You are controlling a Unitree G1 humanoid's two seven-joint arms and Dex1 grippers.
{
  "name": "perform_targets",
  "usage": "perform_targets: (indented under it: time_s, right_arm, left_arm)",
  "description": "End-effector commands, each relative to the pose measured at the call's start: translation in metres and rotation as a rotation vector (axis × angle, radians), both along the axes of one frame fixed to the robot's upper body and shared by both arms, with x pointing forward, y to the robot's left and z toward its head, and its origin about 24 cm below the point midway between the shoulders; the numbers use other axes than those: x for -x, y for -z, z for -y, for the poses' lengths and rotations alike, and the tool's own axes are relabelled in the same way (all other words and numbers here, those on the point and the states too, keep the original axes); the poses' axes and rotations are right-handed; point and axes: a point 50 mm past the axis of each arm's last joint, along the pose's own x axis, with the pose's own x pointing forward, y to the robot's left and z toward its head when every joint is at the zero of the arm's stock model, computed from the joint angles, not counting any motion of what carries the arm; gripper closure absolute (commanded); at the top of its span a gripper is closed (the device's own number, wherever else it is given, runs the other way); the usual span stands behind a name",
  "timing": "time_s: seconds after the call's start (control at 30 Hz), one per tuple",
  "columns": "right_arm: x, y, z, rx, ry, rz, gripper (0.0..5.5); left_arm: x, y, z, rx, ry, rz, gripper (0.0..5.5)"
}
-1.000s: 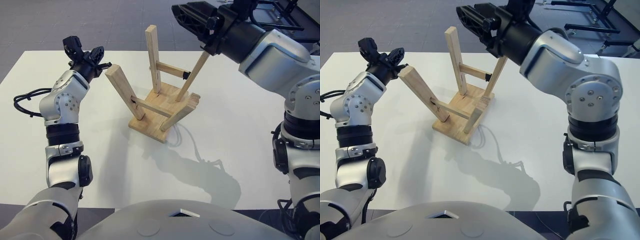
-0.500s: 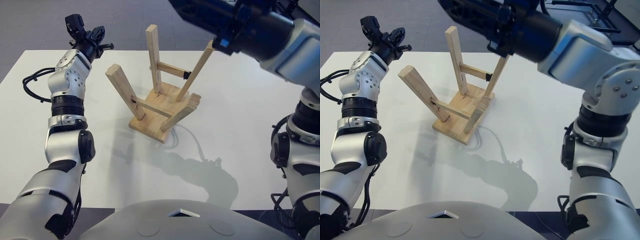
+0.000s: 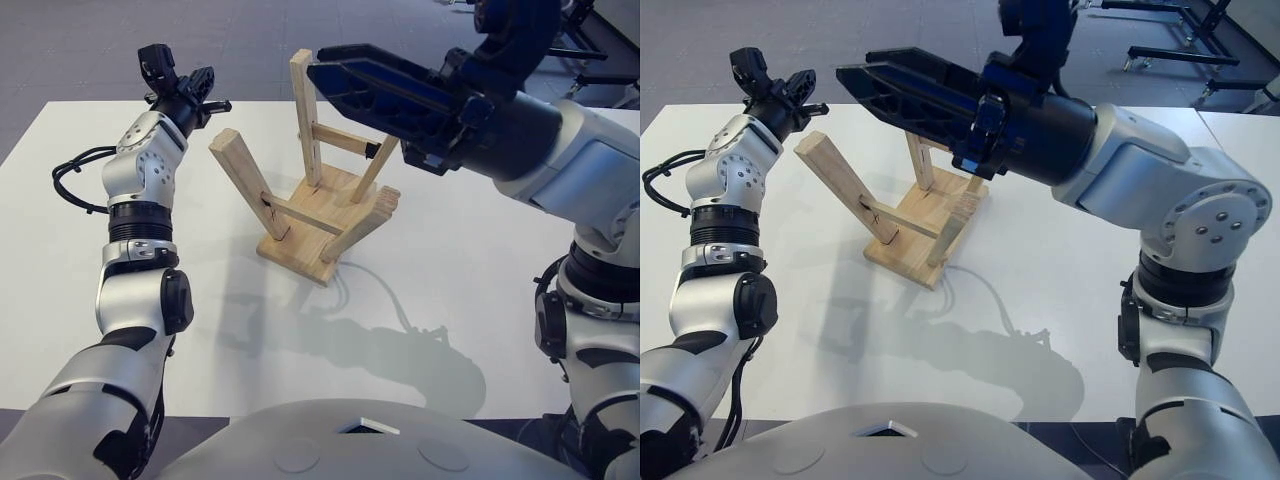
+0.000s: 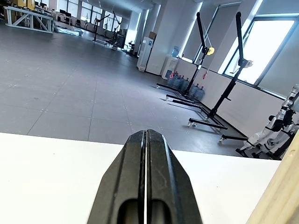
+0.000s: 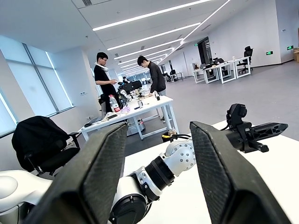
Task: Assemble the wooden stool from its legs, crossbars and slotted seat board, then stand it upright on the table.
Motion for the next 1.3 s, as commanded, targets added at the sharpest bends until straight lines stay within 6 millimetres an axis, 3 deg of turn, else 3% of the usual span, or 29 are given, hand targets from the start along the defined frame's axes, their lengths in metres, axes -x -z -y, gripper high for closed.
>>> perform_targets:
  time_s: [0.03,0.27,0.37,0.43,0.53,0.63,0.7,0.97,1.13,1.23,1.3]
  right_arm:
    - [0.001,-0.008,0.000,-0.006,-0.008,0.033,3.04]
    - [0.006,-0.020,0.003,-0.013,-0.008,0.064,3.04]
    - [0.006,-0.012,0.000,-0.008,-0.007,0.045,3.04]
    - [0.004,0.002,-0.005,-0.003,-0.007,0.010,3.04]
    - [0.002,0.040,-0.014,0.028,-0.010,-0.091,3.04]
    - [-0.001,0.094,-0.022,0.124,0.007,-0.212,3.04]
    - [-0.001,0.109,-0.026,0.135,0.008,-0.240,3.04]
    - [-0.016,0.029,-0.020,-0.070,0.011,-0.027,3.04]
    - [-0.021,-0.018,0.001,-0.127,0.084,0.105,3.04]
    - [-0.015,-0.037,0.021,-0.138,0.098,0.155,3.04]
    - [-0.009,-0.039,0.026,-0.141,0.085,0.150,3.04]
  left_arm:
    - [0.003,0.005,-0.001,-0.009,0.002,-0.021,5.50]
    - [0.004,0.008,0.002,-0.010,0.008,-0.025,5.50]
    - [0.004,0.008,0.005,-0.012,0.014,-0.028,5.50]
    - [0.004,0.010,0.006,-0.014,0.018,-0.031,5.50]
    - [0.005,0.012,0.009,-0.019,0.024,-0.039,5.50]
    - [0.006,0.015,0.010,-0.020,0.023,-0.044,5.50]
    - [0.006,0.017,0.012,-0.016,0.025,-0.047,5.50]
    - [0.010,0.022,0.015,0.005,0.009,-0.047,5.50]
    - [0.009,0.022,0.015,0.010,0.004,-0.045,5.50]
    - [0.010,0.023,0.014,0.009,0.002,-0.045,5.50]
    - [0.010,0.022,0.012,0.011,0.002,-0.043,5.50]
